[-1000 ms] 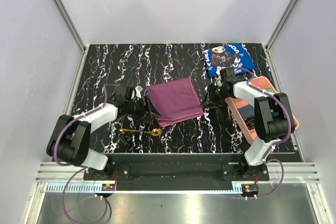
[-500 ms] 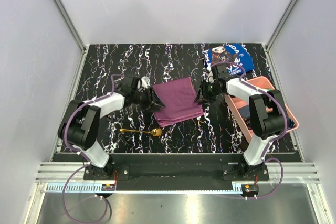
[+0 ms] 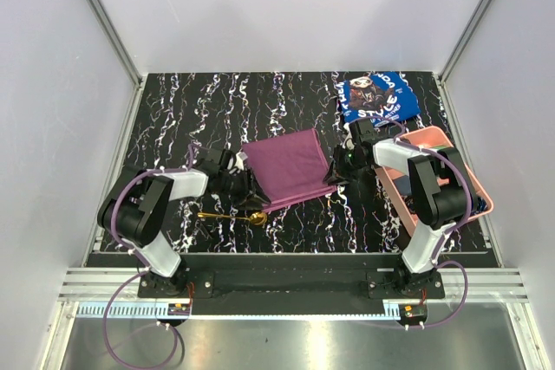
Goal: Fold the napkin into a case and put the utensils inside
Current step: Fold the square-folded napkin at the center of the board.
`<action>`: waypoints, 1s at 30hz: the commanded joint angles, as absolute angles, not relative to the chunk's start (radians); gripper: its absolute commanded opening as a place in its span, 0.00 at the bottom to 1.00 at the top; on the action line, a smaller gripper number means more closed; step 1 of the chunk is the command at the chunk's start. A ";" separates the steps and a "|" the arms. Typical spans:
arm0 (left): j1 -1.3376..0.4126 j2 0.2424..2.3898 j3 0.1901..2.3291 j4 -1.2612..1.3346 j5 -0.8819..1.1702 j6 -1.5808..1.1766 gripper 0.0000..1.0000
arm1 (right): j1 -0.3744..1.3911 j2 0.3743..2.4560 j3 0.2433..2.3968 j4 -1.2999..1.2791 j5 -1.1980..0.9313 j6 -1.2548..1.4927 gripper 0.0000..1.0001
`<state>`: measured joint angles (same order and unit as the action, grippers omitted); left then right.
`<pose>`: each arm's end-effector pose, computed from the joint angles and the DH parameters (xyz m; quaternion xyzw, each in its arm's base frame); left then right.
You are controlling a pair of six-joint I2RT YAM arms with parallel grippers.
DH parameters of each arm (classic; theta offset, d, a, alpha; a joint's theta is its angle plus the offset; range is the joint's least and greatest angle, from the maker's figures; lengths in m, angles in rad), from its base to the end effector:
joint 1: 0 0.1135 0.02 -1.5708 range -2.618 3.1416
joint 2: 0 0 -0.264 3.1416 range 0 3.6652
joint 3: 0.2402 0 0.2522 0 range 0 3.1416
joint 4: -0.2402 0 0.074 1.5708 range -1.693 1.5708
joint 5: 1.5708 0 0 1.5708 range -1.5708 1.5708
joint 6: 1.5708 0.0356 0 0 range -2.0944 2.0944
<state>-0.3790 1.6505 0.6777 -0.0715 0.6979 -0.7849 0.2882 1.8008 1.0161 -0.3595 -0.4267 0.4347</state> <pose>0.2511 -0.1246 0.1204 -0.0957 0.9067 -0.4102 0.0228 0.3217 0.1107 0.1430 0.0252 0.9559 0.2667 0.1203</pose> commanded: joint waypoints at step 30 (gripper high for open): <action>-0.272 1.822 1.089 -0.196 0.529 -0.687 0.60 | 0.383 1.747 0.947 -0.193 -0.379 0.642 0.47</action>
<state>-0.3008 1.7943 0.9527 -0.2146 0.5957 -0.7231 0.3416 1.7737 0.9936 -0.2974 -0.3412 0.5312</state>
